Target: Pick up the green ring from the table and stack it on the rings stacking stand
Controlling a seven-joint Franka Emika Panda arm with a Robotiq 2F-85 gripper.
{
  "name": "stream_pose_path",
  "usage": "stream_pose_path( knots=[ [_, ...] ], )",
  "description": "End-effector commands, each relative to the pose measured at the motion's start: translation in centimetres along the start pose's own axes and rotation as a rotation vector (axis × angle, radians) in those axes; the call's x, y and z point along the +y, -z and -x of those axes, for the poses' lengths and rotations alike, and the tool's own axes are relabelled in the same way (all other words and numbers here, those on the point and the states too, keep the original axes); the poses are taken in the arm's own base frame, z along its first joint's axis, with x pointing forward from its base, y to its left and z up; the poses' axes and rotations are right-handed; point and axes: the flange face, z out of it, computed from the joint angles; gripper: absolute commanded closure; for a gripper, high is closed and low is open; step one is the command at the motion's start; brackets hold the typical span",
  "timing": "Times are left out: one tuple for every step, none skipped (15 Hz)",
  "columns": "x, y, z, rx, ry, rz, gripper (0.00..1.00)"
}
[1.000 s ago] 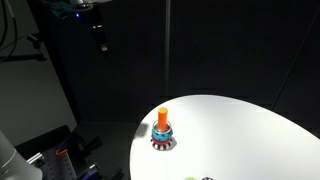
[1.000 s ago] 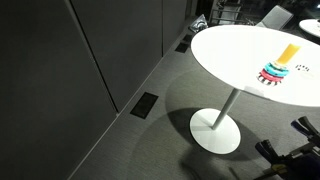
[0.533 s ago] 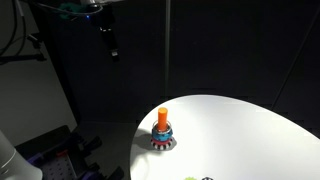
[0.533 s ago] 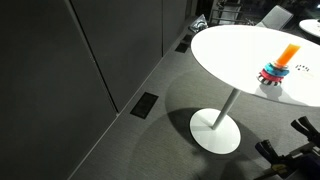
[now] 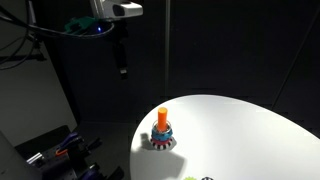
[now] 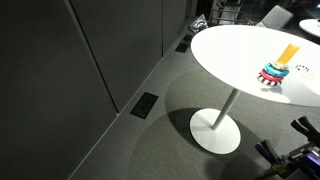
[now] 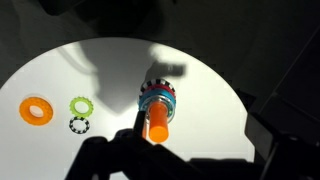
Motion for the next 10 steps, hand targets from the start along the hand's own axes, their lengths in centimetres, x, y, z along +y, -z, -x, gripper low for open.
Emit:
stream_pose_path(
  knots=[
    [0.28,-0.23,-0.20,-0.007,-0.008,0.000,0.00],
    [0.40,-0.43,-0.30,-0.010,-0.012,0.001,0.00],
    [0.40,-0.52,-0.35,-0.012,-0.013,0.001,0.00],
    [0.40,-0.56,-0.36,-0.012,-0.013,0.001,0.00],
    [0.40,-0.55,-0.37,-0.012,-0.013,0.001,0.00],
    [0.40,-0.55,-0.37,-0.012,-0.013,0.001,0.00],
    [0.40,-0.55,-0.37,-0.012,-0.013,0.001,0.00],
    [0.40,-0.55,-0.37,-0.012,-0.013,0.001,0.00],
    [0.40,-0.55,-0.37,-0.012,-0.013,0.001,0.00],
    [0.80,-0.40,-0.62,-0.005,-0.025,0.004,0.00]
  ],
)
